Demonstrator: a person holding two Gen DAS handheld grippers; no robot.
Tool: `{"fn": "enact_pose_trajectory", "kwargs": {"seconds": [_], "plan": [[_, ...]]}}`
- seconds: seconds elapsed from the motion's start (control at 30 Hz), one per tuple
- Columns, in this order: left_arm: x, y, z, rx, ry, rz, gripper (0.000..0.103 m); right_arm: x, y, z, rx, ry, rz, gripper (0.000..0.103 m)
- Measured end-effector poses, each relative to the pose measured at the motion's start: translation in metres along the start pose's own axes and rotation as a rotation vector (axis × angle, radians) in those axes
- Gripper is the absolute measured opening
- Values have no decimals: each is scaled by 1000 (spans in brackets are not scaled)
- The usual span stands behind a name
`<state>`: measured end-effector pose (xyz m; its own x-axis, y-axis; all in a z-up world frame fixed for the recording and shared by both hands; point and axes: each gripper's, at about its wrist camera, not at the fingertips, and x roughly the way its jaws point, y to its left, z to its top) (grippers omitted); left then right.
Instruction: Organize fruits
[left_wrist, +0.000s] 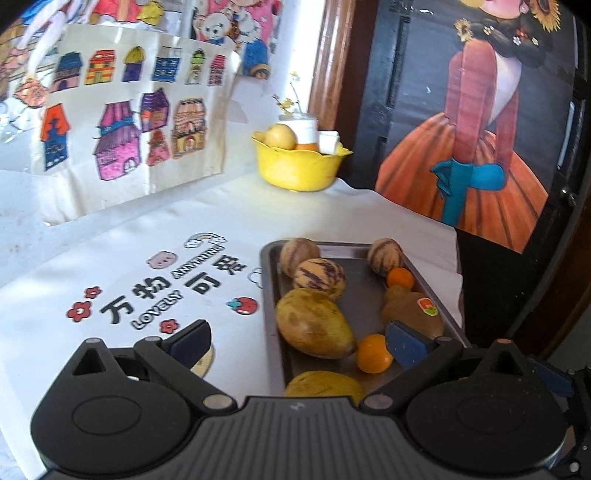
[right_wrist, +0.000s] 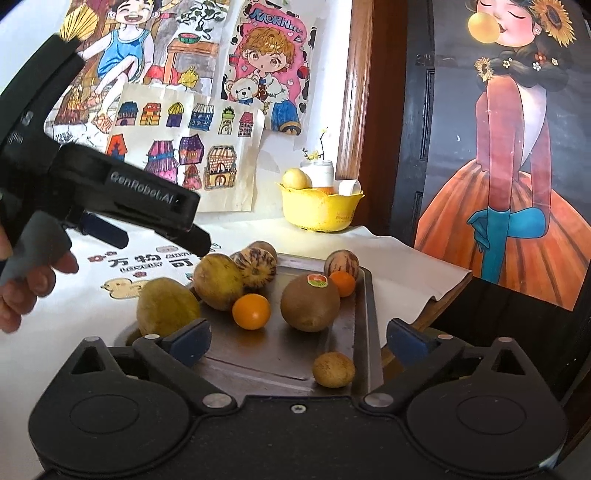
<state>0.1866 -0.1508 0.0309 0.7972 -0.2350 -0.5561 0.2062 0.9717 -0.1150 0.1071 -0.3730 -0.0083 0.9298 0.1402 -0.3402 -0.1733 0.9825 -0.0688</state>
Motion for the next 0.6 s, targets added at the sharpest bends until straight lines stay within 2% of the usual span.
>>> {"fn": "enact_pose_trajectory", "kwargs": {"seconds": [0.27, 0.6], "plan": [[-13, 21, -10, -54, -31, 54, 103, -6, 11, 8, 2, -6, 7, 102], [-27, 48, -25, -100, -32, 80, 103, -14, 22, 15, 46, -9, -13, 102]]}}
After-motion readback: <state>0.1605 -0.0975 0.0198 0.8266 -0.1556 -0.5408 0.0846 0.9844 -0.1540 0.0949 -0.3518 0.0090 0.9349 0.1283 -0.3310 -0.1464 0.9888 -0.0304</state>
